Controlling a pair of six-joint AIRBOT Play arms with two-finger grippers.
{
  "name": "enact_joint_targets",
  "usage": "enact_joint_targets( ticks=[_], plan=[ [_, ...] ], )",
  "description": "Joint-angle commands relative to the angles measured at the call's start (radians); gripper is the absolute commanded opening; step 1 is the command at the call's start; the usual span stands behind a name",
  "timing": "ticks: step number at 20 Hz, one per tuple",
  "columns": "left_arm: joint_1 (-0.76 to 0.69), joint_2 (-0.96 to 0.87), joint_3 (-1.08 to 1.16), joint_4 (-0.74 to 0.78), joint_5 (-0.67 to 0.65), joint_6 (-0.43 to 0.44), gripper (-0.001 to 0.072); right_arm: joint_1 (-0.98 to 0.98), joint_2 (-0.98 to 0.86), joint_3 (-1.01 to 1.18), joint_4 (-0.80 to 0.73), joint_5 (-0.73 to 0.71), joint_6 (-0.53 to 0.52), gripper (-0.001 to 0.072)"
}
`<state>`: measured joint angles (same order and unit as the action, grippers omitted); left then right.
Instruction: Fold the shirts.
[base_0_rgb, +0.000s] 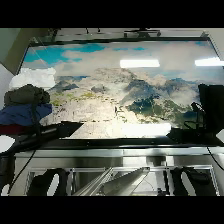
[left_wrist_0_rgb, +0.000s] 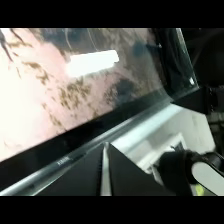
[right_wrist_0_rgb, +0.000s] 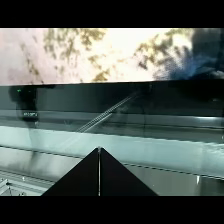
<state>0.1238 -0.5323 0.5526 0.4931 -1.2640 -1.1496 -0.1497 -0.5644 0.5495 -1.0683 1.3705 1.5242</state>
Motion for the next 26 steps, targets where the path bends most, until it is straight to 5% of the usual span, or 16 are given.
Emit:
enact_joint_targets(
  ticks=[1,6,13,14,15,20,26],
  plan=[
    [0.002,-0.066,0.06,0.124,0.098,0.006,0.0289,0.001,0.001,-0.001,0.0,-0.011,-0.006,0.0019],
    [0.028,-0.351,0.386,0.462,0.089,-0.056,0.0294,0.001,0.0,-0.001,0.0,-0.136,-0.01,0.0019],
    [0.328,-0.8,0.806,0.51,0.137,-0.055,0.0295,0.001,-0.024,-0.001,0.13,-0.167,-0.007,0.0019],
    [0.378,-0.862,0.85,0.51,0.156,-0.051,0.0368,0.001,-0.03,-0.001,0.127,-0.177,-0.007,0.002],
    [0.418,-0.919,0.89,0.51,0.182,-0.049,0.072,0.001,-0.036,-0.001,0.127,-0.192,-0.007,0.002],
    [0.5,-1.232,1.165,0.51,0.332,-0.042,0.0718,0.001,-0.074,-0.001,0.12,-0.301,-0.01,0.0026],
    [0.358,-1.628,1.534,0.593,0.549,-0.04,0.0717,0.002,-0.143,-0.001,0.121,-0.346,-0.01,0.0026]
  ],
)
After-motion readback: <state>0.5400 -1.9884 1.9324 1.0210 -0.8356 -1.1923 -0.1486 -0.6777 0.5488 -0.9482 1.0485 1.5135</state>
